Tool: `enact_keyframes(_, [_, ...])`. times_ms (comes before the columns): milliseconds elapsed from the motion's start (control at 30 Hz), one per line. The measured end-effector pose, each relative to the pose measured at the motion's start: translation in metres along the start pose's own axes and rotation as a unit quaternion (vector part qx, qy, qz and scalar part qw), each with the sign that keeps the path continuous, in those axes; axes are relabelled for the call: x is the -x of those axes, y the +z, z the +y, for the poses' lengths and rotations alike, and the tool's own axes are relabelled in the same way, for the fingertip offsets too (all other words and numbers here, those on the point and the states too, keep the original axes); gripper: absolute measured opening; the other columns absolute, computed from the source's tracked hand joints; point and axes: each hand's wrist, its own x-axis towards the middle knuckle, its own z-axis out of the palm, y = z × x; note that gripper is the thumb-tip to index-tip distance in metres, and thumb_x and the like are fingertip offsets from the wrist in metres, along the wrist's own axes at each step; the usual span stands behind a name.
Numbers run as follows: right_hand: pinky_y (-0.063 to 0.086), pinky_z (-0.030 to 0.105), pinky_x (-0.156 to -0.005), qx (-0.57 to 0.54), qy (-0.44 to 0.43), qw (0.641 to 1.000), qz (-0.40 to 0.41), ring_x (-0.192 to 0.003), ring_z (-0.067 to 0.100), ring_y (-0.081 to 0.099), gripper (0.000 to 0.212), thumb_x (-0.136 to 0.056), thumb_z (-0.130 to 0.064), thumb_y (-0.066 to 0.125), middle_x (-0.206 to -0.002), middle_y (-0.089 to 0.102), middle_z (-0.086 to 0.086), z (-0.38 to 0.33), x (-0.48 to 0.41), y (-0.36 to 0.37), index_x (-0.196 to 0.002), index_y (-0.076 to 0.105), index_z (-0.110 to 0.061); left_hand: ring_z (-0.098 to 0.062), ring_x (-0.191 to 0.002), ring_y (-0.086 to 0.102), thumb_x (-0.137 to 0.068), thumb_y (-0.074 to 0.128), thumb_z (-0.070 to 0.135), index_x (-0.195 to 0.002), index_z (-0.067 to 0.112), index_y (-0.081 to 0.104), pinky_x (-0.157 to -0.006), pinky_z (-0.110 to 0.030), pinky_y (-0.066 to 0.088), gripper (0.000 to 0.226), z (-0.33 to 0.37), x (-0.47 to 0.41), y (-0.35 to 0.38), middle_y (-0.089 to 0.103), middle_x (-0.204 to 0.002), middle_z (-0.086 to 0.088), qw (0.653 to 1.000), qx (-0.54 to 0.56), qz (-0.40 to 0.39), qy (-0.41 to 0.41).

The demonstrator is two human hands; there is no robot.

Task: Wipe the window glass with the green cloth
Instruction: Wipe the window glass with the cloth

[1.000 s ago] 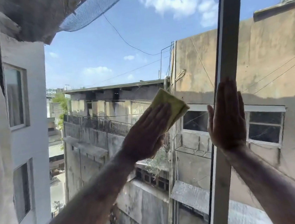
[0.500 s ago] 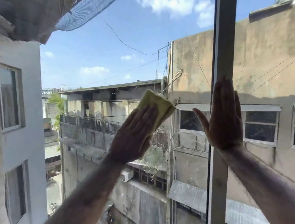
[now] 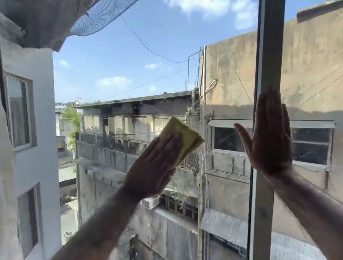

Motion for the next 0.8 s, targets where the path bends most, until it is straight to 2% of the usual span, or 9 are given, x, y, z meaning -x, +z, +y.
enact_keyframes(67, [0.023,0.053,-0.135,-0.002,0.003,1.000,-0.003,-0.166,0.036,0.013,0.088,-0.110,-0.059,0.036,-0.176,0.012,0.027,0.000,0.000,0.000,-0.165,0.014,0.007,-0.035,-0.161,0.019,-0.104,0.039,0.026,-0.161,0.002,0.023,-0.127,-0.059,0.027,0.064,-0.026,0.024,-0.008,0.022,-0.171,-0.023,0.987,0.005,0.024,-0.157])
enact_keyframes(100, [0.023,0.053,-0.135,-0.001,0.005,1.000,-0.004,-0.166,0.036,0.013,0.088,-0.111,-0.059,0.035,-0.176,0.012,0.027,0.000,0.000,0.000,-0.166,0.014,0.006,-0.035,-0.161,0.018,-0.105,0.035,0.027,-0.162,0.001,0.018,-0.128,-0.059,0.025,0.065,-0.037,0.026,-0.011,0.020,-0.171,-0.023,0.962,0.007,0.042,-0.269])
enact_keyframes(167, [0.024,0.052,-0.135,0.001,0.008,1.000,-0.003,-0.166,0.036,0.013,0.088,-0.110,-0.060,0.034,-0.176,0.012,0.027,0.000,0.000,0.000,-0.166,0.014,0.006,-0.035,-0.161,0.016,-0.107,0.028,0.032,-0.162,0.001,0.012,-0.131,-0.055,0.018,0.066,-0.055,0.006,-0.017,0.017,-0.172,-0.023,0.880,0.019,0.088,-0.467])
enact_keyframes(267, [0.024,0.051,-0.135,0.006,0.009,1.000,-0.005,-0.166,0.035,0.013,0.088,-0.110,-0.060,0.035,-0.177,0.012,0.026,-0.001,0.000,0.001,-0.166,0.014,0.006,-0.034,-0.162,0.014,-0.107,0.022,0.042,-0.162,-0.001,0.011,-0.133,-0.051,0.012,0.071,-0.069,-0.062,-0.031,0.015,-0.172,-0.022,0.788,0.065,0.148,-0.594])
enact_keyframes(333, [0.024,0.052,-0.134,0.004,0.007,1.000,-0.001,-0.166,0.035,0.013,0.088,-0.110,-0.058,0.037,-0.177,0.013,0.025,0.000,0.000,0.002,-0.166,0.014,0.005,-0.034,-0.161,0.016,-0.107,0.022,0.044,-0.161,-0.001,0.013,-0.132,-0.052,0.014,0.071,-0.064,-0.107,-0.036,0.017,-0.172,-0.022,0.799,0.065,0.151,-0.578])
enact_keyframes(467, [0.025,0.052,-0.134,-0.008,0.005,1.000,0.005,-0.167,0.034,0.012,0.087,-0.110,-0.057,0.040,-0.177,0.012,0.025,0.001,0.001,0.004,-0.166,0.014,0.005,-0.031,-0.162,0.012,-0.109,0.023,0.043,-0.162,0.001,0.013,-0.134,-0.049,0.012,0.068,-0.009,-0.141,-0.014,0.017,-0.173,-0.020,0.923,0.019,0.120,-0.365])
enact_keyframes(533, [0.025,0.052,-0.134,-0.009,0.007,1.000,0.004,-0.167,0.034,0.013,0.087,-0.110,-0.055,0.042,-0.177,0.013,0.025,0.001,0.000,0.005,-0.166,0.015,0.006,-0.029,-0.163,0.006,-0.108,0.029,0.045,-0.162,0.002,0.011,-0.134,-0.049,0.012,0.072,0.012,-0.124,-0.003,0.012,-0.174,-0.019,0.953,0.019,0.092,-0.287])
enact_keyframes(667, [0.025,0.052,-0.134,-0.013,0.011,1.000,0.004,-0.167,0.034,0.014,0.085,-0.111,-0.055,0.041,-0.177,0.013,0.025,0.001,0.000,0.004,-0.166,0.015,0.005,-0.029,-0.163,0.008,-0.105,0.035,0.055,-0.162,0.001,0.014,-0.133,-0.050,0.014,0.082,0.030,-0.091,-0.005,0.013,-0.174,-0.019,0.966,0.013,0.048,-0.255])
enact_keyframes(800, [0.024,0.051,-0.135,-0.017,0.013,1.000,0.004,-0.167,0.034,0.013,0.084,-0.111,-0.054,0.039,-0.177,0.012,0.024,0.001,0.000,0.003,-0.166,0.014,0.004,-0.034,-0.147,0.046,-0.107,0.042,0.042,-0.150,0.002,0.046,-0.124,-0.045,0.037,0.059,0.014,-0.094,-0.032,0.046,-0.160,-0.021,0.973,0.026,0.068,-0.217])
